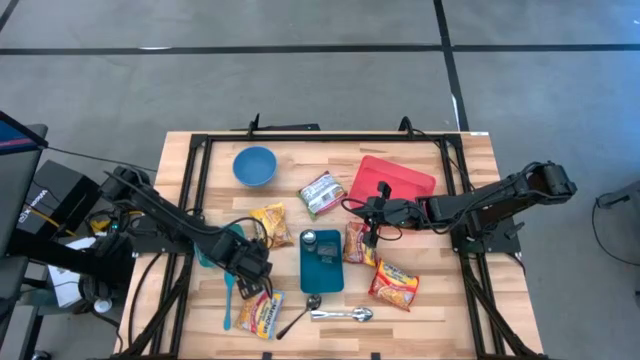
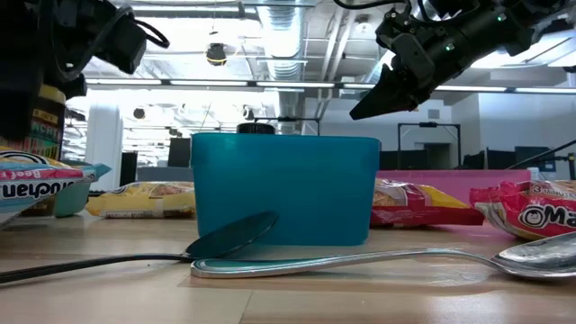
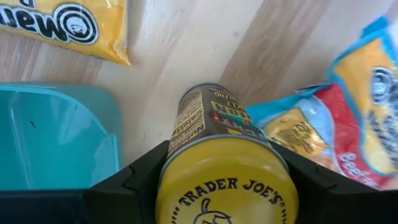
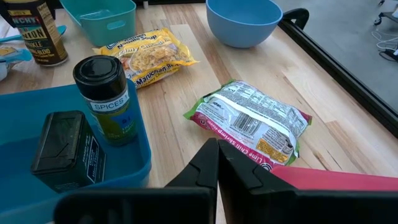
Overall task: Pick & Place Food Item
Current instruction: Put the yellow seasoning bottle into the blue bin
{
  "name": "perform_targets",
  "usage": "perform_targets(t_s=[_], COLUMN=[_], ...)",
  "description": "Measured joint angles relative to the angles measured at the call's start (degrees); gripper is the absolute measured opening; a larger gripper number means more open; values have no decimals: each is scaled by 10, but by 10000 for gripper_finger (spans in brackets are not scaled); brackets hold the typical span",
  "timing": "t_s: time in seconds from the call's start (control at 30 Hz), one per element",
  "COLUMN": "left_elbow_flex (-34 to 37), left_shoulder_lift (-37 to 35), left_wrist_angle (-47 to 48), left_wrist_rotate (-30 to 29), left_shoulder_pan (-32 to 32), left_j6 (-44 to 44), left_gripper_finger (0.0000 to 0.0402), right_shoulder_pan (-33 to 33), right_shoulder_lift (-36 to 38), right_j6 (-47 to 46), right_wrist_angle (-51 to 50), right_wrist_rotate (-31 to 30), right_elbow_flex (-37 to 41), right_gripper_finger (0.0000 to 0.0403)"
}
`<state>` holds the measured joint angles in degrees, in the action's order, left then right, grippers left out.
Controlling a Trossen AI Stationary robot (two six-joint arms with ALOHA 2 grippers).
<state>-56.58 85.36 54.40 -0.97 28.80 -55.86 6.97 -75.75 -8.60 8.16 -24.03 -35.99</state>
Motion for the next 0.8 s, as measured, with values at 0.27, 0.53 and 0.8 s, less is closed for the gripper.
perform_targets(t_s=[0.27,0.53,0.8], left_elbow_flex=[0,0,0], left_shoulder_lift=[-86,-185,-223], left_wrist_angle=[-11,-80,-254], left_wrist_rotate=[-27,-122,-157], left_shoulder_pan=[0,0,0], left_j6=[2,78,224], left_gripper_finger=[214,217,217], right_shoulder_pan=[0,0,0], right_shoulder_lift=[0,0,0], right_j6=[0,0,0], right_wrist_angle=[0,0,0], right_wrist_rotate=[0,0,0], right_elbow_flex=[0,0,0], right_gripper_finger=[0,0,0])
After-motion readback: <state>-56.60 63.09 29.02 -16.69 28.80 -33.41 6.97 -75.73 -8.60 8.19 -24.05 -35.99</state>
